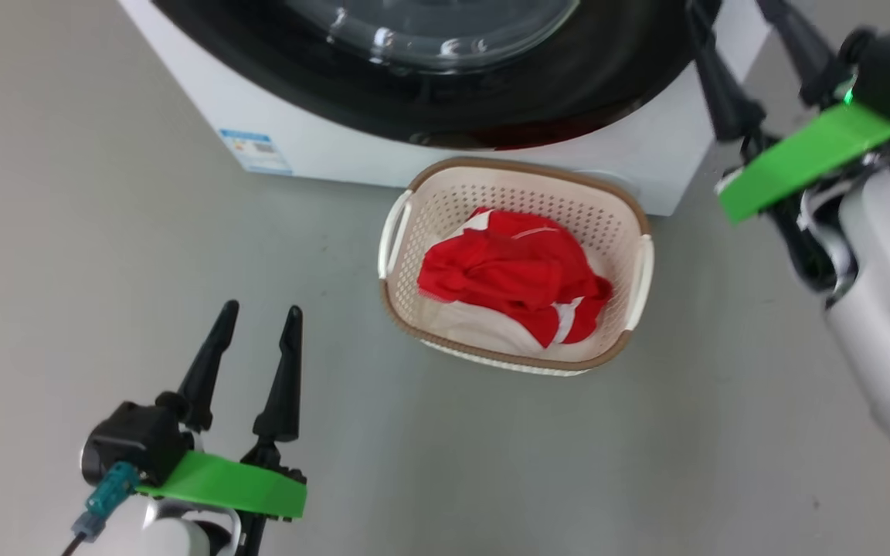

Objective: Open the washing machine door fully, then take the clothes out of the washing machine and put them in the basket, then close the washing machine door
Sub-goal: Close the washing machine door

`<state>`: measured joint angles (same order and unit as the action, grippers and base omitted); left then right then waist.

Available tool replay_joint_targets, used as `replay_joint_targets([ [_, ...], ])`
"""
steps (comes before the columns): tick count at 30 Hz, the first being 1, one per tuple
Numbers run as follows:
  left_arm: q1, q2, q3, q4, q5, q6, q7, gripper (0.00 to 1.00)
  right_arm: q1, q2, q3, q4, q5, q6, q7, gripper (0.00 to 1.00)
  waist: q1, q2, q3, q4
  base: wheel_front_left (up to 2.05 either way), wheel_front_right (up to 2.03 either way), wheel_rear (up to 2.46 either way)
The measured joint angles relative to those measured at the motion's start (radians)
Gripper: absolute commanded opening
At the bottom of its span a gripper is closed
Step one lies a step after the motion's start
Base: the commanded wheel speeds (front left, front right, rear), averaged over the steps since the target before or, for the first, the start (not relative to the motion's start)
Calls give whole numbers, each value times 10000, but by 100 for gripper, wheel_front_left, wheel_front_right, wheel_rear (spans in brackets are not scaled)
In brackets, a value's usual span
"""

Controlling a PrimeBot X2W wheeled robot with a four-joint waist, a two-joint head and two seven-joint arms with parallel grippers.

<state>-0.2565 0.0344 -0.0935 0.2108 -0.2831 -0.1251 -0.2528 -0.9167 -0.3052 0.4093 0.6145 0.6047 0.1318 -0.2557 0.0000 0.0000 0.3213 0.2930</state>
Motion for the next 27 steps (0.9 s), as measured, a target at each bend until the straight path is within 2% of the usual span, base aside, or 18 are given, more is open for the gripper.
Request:
replay_joint_targets([
  [5, 357, -10, 188, 184, 92, 0, 0, 100, 1639, 466, -777, -1014, -800, 0, 0, 100, 0, 0, -443, -468, 0, 0, 0],
  [13, 988, 6, 656, 393, 161, 0, 0, 100, 3888, 1116, -1116, -1770, -1317, 0, 0, 100, 0, 0, -1327, -1222, 0, 0, 0],
  [20, 1710, 88, 817, 244, -13, 0, 0, 100, 5319, 1218, -1429, -1900, -1317, 0, 2, 100, 0, 0, -2187, -1802, 0, 0, 0],
  [27, 2334, 144, 1147, 65, 169, 0, 0, 100, 6614, 1333, -2328, -2654, -1448, 0, 2, 100, 0, 0, -2980, -2267, 0, 0, 0],
])
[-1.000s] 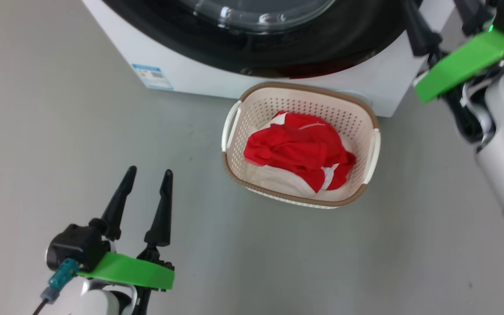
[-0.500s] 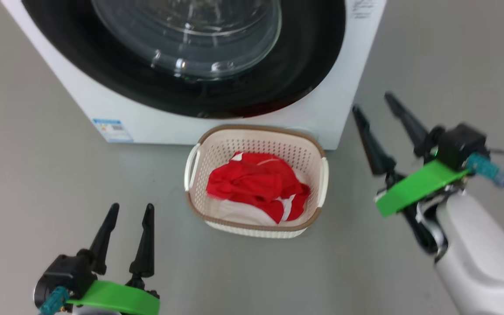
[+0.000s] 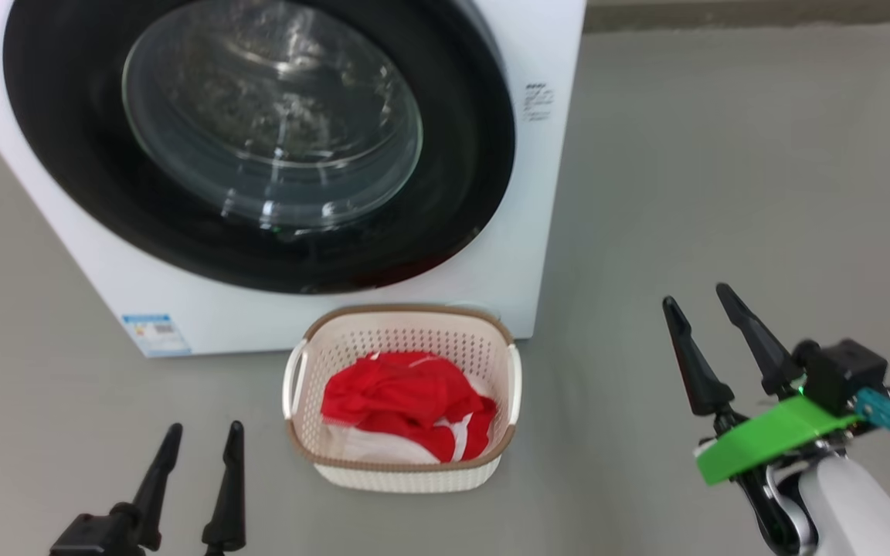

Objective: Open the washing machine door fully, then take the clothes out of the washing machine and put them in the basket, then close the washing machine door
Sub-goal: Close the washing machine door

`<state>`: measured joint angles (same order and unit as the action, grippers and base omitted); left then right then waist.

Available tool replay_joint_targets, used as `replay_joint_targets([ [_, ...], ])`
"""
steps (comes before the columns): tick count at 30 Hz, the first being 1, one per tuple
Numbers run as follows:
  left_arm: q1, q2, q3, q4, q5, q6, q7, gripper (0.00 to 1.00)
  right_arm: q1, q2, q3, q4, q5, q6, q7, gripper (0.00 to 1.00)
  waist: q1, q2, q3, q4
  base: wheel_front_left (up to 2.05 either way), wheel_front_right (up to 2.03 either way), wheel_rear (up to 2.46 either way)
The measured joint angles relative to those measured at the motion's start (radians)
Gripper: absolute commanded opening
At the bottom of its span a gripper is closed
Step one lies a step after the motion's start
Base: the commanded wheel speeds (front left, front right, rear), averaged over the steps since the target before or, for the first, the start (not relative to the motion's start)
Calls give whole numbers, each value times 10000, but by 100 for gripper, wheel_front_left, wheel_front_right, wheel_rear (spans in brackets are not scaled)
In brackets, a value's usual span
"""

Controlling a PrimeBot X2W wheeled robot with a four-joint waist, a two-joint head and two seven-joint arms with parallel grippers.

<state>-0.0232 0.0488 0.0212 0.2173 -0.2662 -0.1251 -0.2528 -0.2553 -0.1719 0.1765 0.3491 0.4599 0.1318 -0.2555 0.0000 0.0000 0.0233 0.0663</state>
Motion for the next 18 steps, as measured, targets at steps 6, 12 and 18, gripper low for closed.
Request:
replay_joint_targets([
  [6, 425, 4, 403, -207, 167, 0, 0, 100, 1147, 249, -706, -941, -433, 0, 0, 100, 0, 0, -520, -341, 0, 0, 0],
  [12, 797, 13, 627, -337, 384, 0, 0, 100, 2125, 311, -1248, -1743, -577, 0, 0, 100, 0, 0, -814, -425, 0, 0, 0],
  [18, 1199, 13, 871, -477, 441, 0, 0, 100, 2797, 453, -1628, -2293, -596, 0, 0, 100, 0, 0, -892, -384, 0, 0, 0],
])
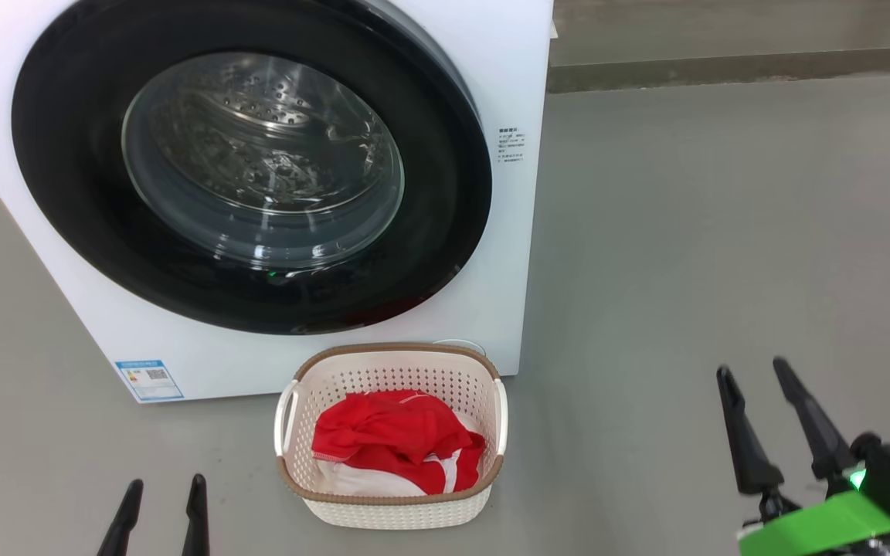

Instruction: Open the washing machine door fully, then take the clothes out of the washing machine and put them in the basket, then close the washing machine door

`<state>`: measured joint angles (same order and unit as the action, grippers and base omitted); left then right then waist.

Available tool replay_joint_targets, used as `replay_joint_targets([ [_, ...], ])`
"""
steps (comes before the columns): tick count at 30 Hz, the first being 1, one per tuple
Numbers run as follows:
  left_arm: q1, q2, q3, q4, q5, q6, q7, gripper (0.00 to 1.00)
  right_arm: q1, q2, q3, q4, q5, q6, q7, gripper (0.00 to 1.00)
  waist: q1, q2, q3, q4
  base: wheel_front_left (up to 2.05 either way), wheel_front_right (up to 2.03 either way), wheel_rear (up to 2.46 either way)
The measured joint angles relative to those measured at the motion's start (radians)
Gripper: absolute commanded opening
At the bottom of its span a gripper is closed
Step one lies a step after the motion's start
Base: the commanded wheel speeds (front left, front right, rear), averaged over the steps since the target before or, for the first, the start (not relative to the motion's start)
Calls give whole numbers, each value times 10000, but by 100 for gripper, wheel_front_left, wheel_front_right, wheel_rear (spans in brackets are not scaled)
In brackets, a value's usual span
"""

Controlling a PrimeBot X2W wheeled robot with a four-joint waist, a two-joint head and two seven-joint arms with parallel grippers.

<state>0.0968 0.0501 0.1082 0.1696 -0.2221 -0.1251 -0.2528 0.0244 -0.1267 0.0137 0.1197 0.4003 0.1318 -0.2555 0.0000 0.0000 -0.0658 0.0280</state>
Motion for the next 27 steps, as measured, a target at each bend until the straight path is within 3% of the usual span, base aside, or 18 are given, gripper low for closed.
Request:
replay_joint_targets([
  [10, 101, -8, 82, -8, 130, 0, 2, 100, 420, 146, -52, -35, -42, 0, 0, 100, 0, 0, -58, 51, 0, 0, 0],
  [11, 102, -2, 52, -8, 196, 0, 0, 0, 423, 151, -52, -35, -42, 0, 0, 0, -1, 0, -62, 54, 0, 0, 0],
  [18, 292, -291, -75, 817, 234, 13, 67, 0, 894, 445, 48, 832, -23, 0, 6, 0, 0, 0, -63, 54, 0, 0, 0],
  [27, 295, -324, -84, 922, -662, 13, 328, 0, 969, 481, 4, 922, 767, 0, 278, 0, 3, 0, -26, 30, 0, 0, 0],
])
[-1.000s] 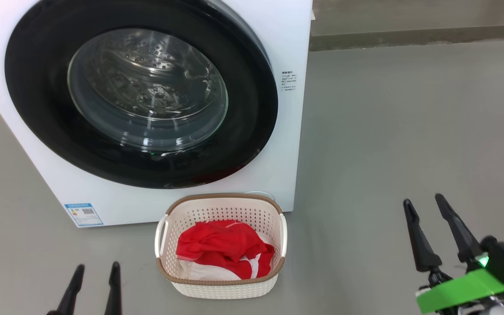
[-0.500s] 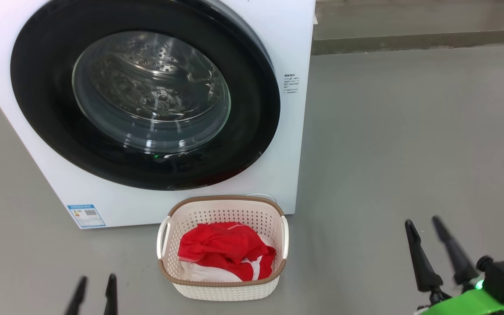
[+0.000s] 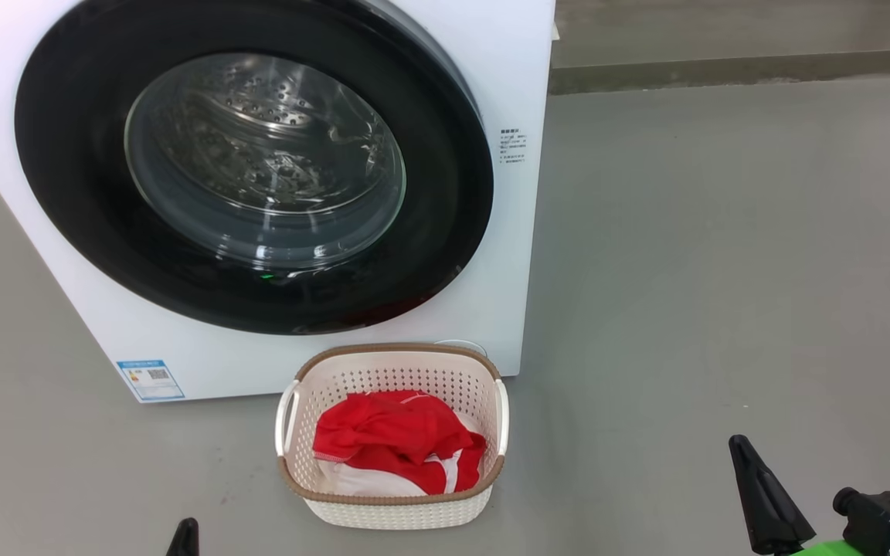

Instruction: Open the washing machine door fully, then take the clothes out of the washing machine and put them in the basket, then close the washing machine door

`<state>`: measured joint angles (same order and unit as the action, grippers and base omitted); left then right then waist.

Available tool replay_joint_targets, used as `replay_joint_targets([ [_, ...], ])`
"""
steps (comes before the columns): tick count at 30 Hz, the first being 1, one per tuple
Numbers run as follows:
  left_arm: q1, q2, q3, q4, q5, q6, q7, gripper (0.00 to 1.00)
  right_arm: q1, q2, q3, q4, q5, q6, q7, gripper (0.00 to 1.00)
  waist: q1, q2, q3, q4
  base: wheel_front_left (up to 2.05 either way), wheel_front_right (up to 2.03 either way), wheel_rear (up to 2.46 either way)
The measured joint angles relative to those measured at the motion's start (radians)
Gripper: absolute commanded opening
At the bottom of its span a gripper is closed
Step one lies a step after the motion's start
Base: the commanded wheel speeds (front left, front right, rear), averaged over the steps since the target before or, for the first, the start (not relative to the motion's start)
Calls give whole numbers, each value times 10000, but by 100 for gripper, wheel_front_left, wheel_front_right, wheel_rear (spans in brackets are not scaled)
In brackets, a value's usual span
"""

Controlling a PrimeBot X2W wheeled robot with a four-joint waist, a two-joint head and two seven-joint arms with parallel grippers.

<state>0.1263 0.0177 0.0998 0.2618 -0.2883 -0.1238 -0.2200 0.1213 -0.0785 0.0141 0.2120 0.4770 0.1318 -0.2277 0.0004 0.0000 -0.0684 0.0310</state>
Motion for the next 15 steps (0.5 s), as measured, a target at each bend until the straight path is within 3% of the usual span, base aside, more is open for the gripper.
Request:
replay_joint_targets([
  [15, -52, 4, -17, 0, -1722, 0, 435, 0, -135, 65, -146, 73, 1440, 0, 437, 0, -1, 0, 109, -40, 0, 0, 0],
])
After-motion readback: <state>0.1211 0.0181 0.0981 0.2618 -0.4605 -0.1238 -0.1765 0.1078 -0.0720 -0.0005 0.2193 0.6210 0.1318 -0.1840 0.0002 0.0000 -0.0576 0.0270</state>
